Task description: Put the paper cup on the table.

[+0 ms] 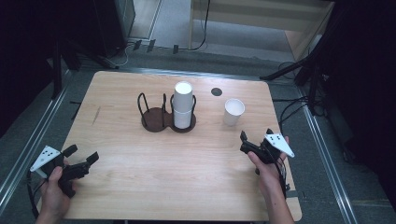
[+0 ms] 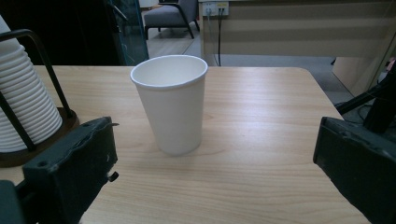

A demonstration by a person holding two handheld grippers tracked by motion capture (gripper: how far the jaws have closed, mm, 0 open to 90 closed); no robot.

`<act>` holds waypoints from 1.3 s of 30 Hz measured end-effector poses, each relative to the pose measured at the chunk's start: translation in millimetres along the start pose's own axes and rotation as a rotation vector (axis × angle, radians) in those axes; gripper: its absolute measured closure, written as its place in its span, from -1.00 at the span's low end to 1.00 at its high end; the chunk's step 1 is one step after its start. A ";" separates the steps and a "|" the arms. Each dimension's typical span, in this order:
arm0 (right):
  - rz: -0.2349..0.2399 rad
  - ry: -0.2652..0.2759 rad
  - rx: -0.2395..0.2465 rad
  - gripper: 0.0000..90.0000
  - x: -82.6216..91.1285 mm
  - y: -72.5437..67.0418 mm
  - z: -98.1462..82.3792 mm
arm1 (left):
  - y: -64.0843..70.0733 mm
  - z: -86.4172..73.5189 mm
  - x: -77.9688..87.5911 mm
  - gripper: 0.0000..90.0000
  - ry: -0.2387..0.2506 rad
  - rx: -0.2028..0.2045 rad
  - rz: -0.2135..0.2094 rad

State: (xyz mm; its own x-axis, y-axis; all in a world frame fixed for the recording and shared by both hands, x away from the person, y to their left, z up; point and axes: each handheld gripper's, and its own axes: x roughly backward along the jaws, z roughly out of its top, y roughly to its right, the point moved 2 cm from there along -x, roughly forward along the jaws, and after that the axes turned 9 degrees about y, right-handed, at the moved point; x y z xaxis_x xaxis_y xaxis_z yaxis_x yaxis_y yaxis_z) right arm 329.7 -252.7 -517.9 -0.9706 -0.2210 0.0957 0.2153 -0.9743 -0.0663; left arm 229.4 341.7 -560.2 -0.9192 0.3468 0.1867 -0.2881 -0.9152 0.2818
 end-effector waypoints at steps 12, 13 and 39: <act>-0.026 -0.009 -0.022 -1.00 23.7 19.5 -10.1 | 0.3 0.0 -0.1 -1.00 -0.001 -0.002 0.003; -0.028 -0.010 -0.025 -1.00 26.1 21.2 -10.8 | 0.3 0.0 -0.1 -1.00 -0.001 -0.001 0.003; -0.070 -0.041 -0.009 -1.00 76.4 50.4 -30.1 | 0.8 -0.1 0.0 -1.00 0.000 -0.003 0.006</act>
State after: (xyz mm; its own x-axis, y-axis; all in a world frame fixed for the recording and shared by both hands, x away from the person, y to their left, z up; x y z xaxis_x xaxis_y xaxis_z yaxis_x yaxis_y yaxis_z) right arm 263.1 -317.4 -543.8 -0.9780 -0.1545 0.1405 0.1463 -0.9870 -0.0670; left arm 229.1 340.9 -560.0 -0.9209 0.3411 0.1887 -0.2831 -0.9180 0.2777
